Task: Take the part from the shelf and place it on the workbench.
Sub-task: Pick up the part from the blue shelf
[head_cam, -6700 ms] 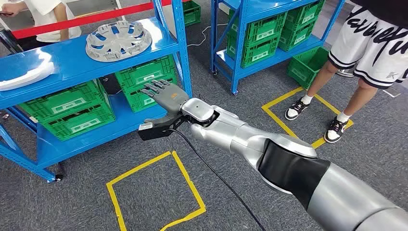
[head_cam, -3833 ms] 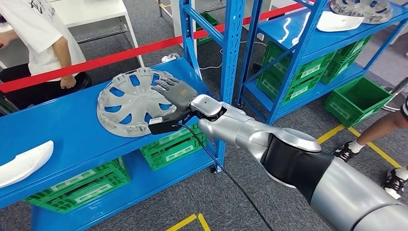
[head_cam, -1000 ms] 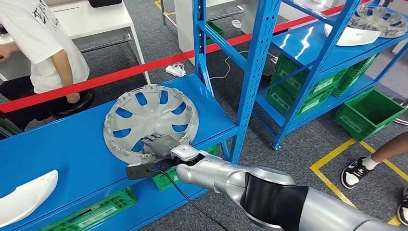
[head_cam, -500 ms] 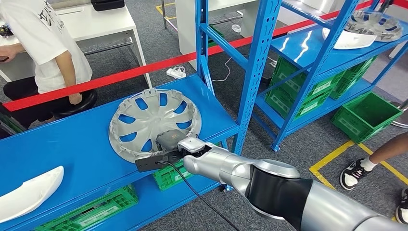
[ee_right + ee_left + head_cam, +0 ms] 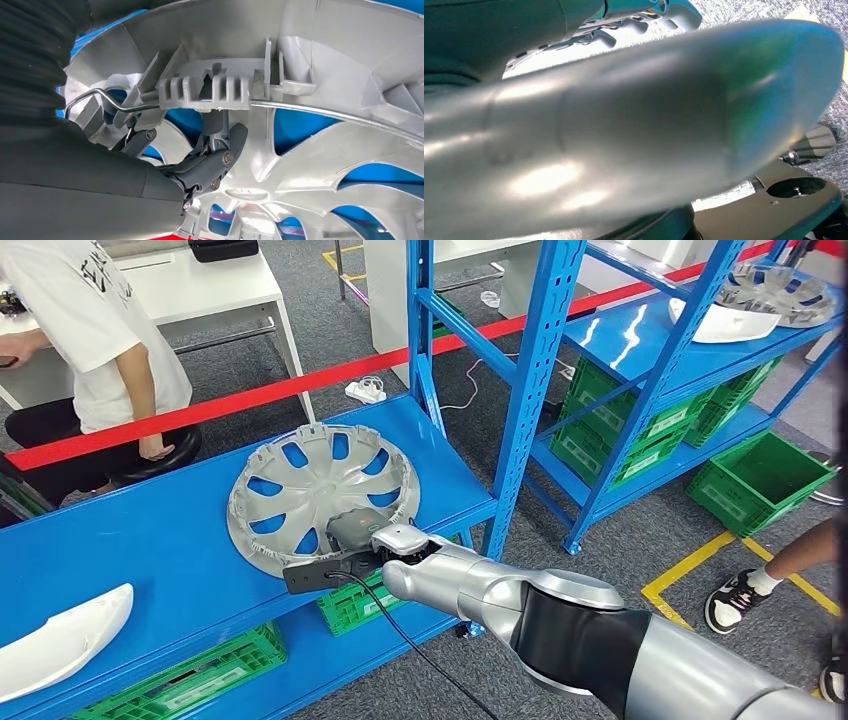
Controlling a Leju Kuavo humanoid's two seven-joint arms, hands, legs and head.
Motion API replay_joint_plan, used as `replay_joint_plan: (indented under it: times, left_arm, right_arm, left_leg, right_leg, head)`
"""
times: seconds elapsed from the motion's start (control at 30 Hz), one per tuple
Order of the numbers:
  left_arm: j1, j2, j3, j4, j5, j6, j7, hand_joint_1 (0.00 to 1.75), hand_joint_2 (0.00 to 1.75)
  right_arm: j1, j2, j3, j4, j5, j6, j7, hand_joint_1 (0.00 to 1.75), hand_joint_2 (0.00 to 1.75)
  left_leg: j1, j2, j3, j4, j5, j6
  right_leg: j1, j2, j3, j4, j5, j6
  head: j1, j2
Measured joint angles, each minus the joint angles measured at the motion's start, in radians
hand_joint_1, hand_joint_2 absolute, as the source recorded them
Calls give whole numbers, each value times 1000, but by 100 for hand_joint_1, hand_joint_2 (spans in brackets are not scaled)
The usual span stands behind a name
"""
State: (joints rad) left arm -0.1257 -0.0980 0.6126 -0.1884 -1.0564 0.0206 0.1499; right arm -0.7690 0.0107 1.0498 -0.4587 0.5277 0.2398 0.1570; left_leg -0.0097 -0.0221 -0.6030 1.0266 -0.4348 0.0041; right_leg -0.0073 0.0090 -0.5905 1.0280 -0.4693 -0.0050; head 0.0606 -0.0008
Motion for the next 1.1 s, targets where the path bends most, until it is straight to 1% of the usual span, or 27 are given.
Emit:
replay_joint_plan:
  times: [0.1, 0.2, 0.27, 0.37, 0.5, 0.63, 0.8, 1.1]
  left_arm:
    - [3, 0, 3, 0, 9, 1, -5, 0, 0]
    - [10, 1, 13, 0, 18, 6, -12, 0, 0]
    - [16, 1, 19, 0, 23, 10, -17, 0, 0]
    - [24, 1, 26, 0, 27, 15, -22, 0, 0]
    - [30, 1, 34, 0, 27, 18, -25, 0, 0]
    - [29, 1, 35, 0, 23, 19, -25, 0, 0]
    - [27, 0, 35, 0, 14, 19, -21, 0, 0]
    - [22, 0, 35, 0, 6, 19, -16, 0, 0]
  right_arm:
    - [2, 0, -1, -14, -38, -34, -20, 175, 175]
    - [6, -9, -8, -67, -86, -81, -36, 175, 175]
    - [-1, -25, -28, -135, -121, -123, -42, 175, 175]
    - [-24, -63, -72, -275, -164, -164, -39, 175, 175]
    - [-43, -111, -98, -452, -198, -172, -26, 175, 175]
    - [-50, -138, -104, -555, -209, -171, -21, 175, 175]
    - [-48, -154, -104, -614, -214, -175, -14, 175, 175]
    - [-32, -167, -104, -645, -214, -185, -10, 175, 175]
  left_leg:
    - [0, 0, -5, 0, 3, 0]
    - [0, 2, -18, 0, 8, -2]
    - [0, 5, -27, 0, 12, -3]
    - [0, 7, -30, 0, 14, -2]
    - [0, 7, -31, 0, 14, -2]
    - [0, 7, -31, 0, 12, -3]
    - [0, 7, -31, 0, 11, -3]
    - [0, 7, -31, 0, 10, -4]
  right_leg:
    - [0, 0, -4, 0, 3, 0]
    - [0, 2, -19, 1, 15, 2]
    - [0, 6, -29, 1, 21, 2]
    - [0, 8, -33, 1, 23, 3]
    - [0, 7, -34, 1, 22, 2]
    - [0, 8, -34, 1, 20, 1]
    - [0, 8, -34, 1, 19, 1]
    - [0, 7, -34, 1, 18, 1]
  head:
    - [0, 0]
    - [0, 0]
    - [0, 0]
    - [0, 0]
    - [0, 0]
    - [0, 0]
    - [0, 0]
    - [0, 0]
